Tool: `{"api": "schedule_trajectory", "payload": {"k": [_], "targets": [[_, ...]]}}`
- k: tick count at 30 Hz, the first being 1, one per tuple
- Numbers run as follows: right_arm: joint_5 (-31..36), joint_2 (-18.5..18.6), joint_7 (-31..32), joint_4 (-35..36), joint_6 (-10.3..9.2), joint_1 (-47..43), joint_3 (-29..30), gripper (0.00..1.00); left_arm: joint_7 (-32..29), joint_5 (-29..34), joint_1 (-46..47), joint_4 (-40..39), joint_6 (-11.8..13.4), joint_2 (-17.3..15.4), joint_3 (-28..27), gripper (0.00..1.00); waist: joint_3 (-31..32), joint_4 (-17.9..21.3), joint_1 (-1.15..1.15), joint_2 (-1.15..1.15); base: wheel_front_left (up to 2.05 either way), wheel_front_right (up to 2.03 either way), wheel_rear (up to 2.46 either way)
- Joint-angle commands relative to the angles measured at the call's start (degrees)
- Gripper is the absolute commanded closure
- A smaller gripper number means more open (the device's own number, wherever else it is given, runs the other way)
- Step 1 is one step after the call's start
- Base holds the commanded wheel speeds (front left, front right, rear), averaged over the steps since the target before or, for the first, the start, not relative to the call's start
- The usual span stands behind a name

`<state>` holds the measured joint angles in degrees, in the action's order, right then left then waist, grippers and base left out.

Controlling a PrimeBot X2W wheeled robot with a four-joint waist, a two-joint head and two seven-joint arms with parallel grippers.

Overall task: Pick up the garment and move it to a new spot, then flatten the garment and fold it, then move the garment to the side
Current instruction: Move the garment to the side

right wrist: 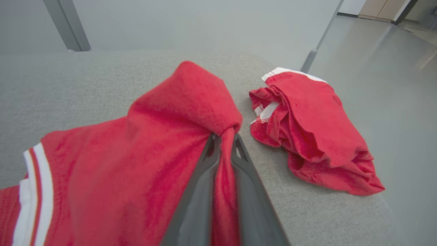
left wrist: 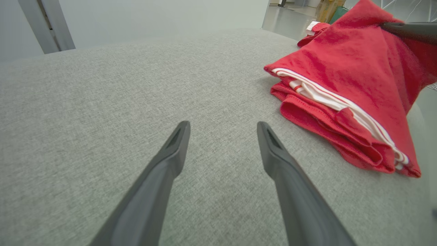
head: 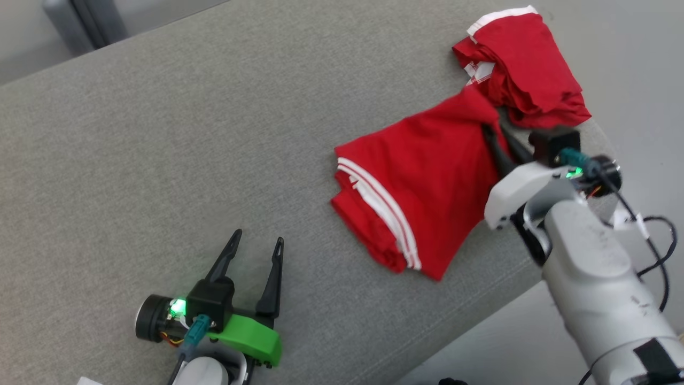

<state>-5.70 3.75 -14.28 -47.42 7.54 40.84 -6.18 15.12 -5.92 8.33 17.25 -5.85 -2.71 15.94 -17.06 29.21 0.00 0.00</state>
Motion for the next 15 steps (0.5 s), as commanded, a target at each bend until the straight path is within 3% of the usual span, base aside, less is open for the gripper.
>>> {"api": "schedule_trajectory", "payload": {"k": [1,13,14,15], "targets": [[1.14,1.64,0.45,-0.89,-0.12,2.27,1.13,1.00,0.00,0.66,0.96,0.10,-0.24,-0.41,-0.34,0.00,-1.89,-1.91,0.00,0.00,0.00,0.00,0.00],[14.76,16.83,6.06,-6.26,-0.12,16.36,11.48,1.00,0.00,1.77,4.32,0.39,-1.19,-0.41,-1.62,0.00,-6.65,-7.61,0.00,0.00,0.00,0.00,0.00],[15.82,17.77,6.25,-6.52,-0.12,16.90,12.75,0.82,0.00,1.88,4.44,0.53,-1.20,-0.41,-1.74,0.00,-6.89,-7.97,0.00,0.00,0.00,0.00,0.00],[17.02,18.29,6.50,-6.76,-0.12,17.16,13.70,0.36,0.00,2.01,4.54,0.65,-1.24,-0.43,-1.80,0.00,-7.00,-8.22,0.00,0.00,0.00,0.00,0.00]]}}
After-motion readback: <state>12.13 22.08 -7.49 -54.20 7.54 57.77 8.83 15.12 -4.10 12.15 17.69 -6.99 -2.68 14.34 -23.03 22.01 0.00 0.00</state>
